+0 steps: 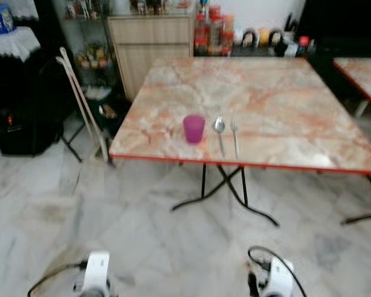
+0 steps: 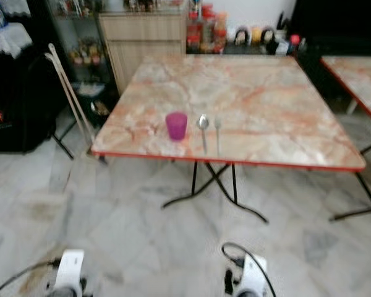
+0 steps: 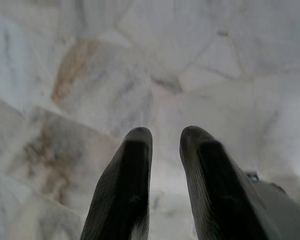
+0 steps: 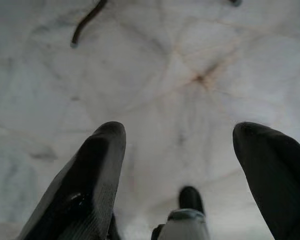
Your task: Setting the table
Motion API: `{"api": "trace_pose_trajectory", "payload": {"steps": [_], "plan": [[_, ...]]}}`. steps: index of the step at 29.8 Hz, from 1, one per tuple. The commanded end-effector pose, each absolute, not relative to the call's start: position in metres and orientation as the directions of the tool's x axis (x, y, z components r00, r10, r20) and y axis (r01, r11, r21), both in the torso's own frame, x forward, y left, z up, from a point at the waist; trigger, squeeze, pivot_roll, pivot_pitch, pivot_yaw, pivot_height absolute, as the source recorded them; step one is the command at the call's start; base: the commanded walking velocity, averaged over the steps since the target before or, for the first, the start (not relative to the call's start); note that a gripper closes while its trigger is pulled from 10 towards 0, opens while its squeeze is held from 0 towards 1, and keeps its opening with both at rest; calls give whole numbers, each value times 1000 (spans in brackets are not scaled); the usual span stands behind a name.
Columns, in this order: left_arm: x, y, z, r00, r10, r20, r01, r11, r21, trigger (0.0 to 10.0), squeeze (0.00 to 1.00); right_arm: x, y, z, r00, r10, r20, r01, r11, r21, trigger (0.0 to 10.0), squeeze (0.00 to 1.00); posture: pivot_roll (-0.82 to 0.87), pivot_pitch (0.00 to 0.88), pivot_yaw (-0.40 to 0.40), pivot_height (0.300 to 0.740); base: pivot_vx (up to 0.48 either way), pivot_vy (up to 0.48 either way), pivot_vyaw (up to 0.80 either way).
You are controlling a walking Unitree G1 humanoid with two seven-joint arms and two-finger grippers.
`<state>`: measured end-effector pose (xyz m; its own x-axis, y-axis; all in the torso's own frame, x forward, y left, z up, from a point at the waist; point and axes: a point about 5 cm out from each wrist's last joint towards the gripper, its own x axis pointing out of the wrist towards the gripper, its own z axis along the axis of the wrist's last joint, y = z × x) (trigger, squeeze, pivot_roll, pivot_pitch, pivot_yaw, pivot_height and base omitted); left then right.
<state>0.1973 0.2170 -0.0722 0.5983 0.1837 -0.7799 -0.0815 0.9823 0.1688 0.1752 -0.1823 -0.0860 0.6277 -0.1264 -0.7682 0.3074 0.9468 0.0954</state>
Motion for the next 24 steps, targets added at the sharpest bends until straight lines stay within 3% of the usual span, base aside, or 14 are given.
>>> {"api": "trace_pose_trajectory", "payload": {"steps": [1, 24], "plan": [[203, 212, -70, 612, 157, -775, -48, 986, 162, 10000, 0, 172, -191, -86, 623, -152, -767, 327, 942, 79, 10000, 0, -29, 0, 43, 740, 259, 0, 0], [205, 206, -70, 613, 129, -779, 1, 987, 164, 10000, 0, 167, -195, -88, 615, -157, -772, 326, 943, 68, 10000, 0, -48, 0, 40, 740, 284, 0, 0]]}}
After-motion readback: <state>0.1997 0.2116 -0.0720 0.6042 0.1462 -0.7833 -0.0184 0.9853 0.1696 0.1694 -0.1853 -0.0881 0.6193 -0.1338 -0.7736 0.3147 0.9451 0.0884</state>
